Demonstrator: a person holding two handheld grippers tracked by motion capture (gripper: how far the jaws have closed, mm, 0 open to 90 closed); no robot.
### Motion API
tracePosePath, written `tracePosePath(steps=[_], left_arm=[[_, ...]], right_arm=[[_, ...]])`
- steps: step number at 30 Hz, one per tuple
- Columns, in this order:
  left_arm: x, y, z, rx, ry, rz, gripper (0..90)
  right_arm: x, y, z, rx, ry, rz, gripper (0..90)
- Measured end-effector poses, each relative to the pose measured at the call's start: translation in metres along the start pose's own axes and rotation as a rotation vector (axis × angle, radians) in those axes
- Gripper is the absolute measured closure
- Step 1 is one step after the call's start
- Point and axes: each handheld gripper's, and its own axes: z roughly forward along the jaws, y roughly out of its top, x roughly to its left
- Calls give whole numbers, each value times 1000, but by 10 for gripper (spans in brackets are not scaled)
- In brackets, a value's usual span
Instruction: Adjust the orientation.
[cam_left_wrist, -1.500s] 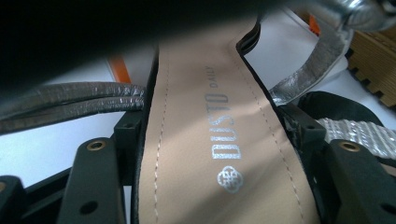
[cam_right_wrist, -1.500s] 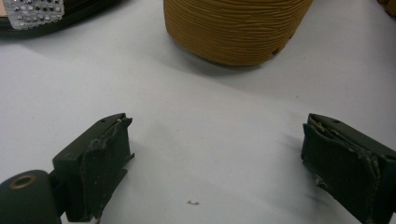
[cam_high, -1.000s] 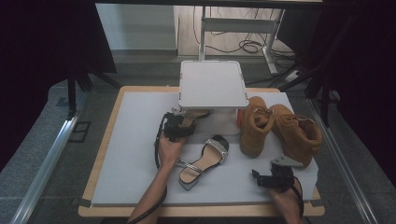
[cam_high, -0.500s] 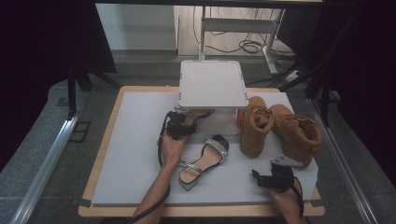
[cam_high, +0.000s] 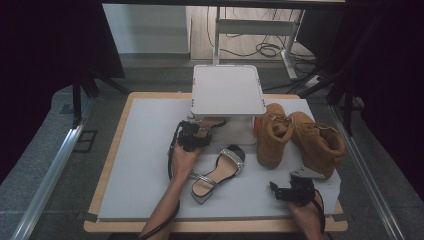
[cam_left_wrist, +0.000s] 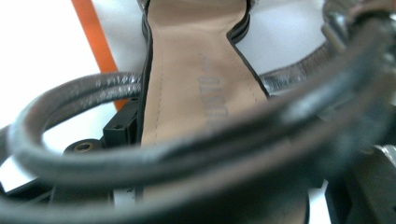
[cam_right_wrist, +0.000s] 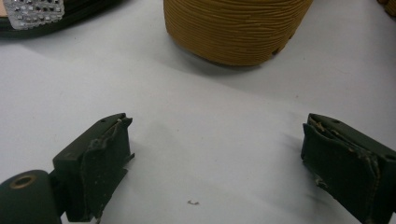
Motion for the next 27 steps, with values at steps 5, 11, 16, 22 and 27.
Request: tracePosePath(steps=[5, 11, 16, 22, 27], left_arm=[[1, -7, -13, -9, -19, 17, 332], [2, -13, -27, -23, -40, 37, 333], [4, -18, -34, -21, -55, 46, 352], [5, -24, -43, -26, -64, 57, 400], [7, -28, -49, -28, -76, 67, 449]], right_arm=[[0, 0, 0, 0, 0, 1, 80], [0, 0, 0, 0, 0, 0, 80], [0, 0, 0, 1, 0, 1, 80], [0, 0, 0, 1, 0, 1, 80], [0, 0, 0, 0, 0, 1, 80]])
